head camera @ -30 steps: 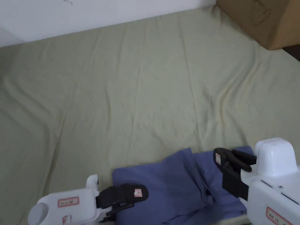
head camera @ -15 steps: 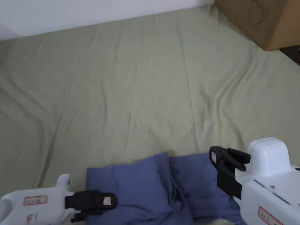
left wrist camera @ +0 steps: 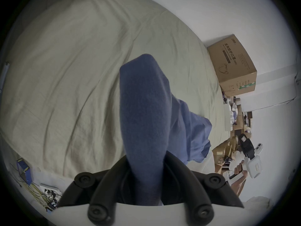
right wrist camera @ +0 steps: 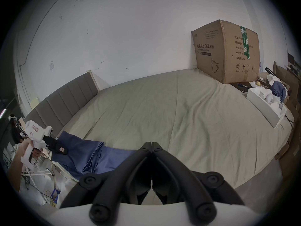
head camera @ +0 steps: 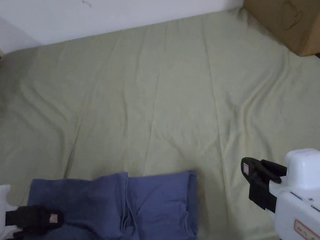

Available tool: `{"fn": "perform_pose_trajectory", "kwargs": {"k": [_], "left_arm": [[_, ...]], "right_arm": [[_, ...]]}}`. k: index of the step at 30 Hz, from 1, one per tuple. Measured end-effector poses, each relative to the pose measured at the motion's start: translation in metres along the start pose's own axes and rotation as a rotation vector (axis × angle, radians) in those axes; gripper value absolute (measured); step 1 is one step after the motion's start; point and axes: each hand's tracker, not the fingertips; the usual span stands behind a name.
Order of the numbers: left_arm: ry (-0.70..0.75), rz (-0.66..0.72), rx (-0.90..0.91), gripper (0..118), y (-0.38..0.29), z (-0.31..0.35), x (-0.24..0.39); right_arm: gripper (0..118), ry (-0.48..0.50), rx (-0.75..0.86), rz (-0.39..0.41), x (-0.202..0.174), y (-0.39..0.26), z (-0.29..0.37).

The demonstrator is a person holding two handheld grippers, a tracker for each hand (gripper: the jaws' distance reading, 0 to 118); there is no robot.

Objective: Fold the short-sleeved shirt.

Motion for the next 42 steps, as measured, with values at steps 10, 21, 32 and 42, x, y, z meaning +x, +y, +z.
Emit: {"fn": "perform_pose_trajectory", "kwargs": {"k": [10,21,32,42], "left_arm": [[-0.043,-0.289,-0.029,6,-0.009,-0.038,0.147],[-0.133,-0.351,-0.359,17,-0.021,-0.187,0.226],[-0.236,-0.273,-0.09,114,-0.012,-0.1,0.202],[-0.152,-0.274,-0.094,3,-0.052,-0.168,0.19]], "right_arm": [[0,-0.007,-0.008,-0.031,0.02,-0.004,0.007],[0,-0.056,-0.027,-0.099,0.045,-0.011,0.017],[0,-0.076,-0.044,-0.133,0.058,-0.012,0.012],[0,-0.065,-0.066,-0.114,0.054,-0.015,0.008]]}}
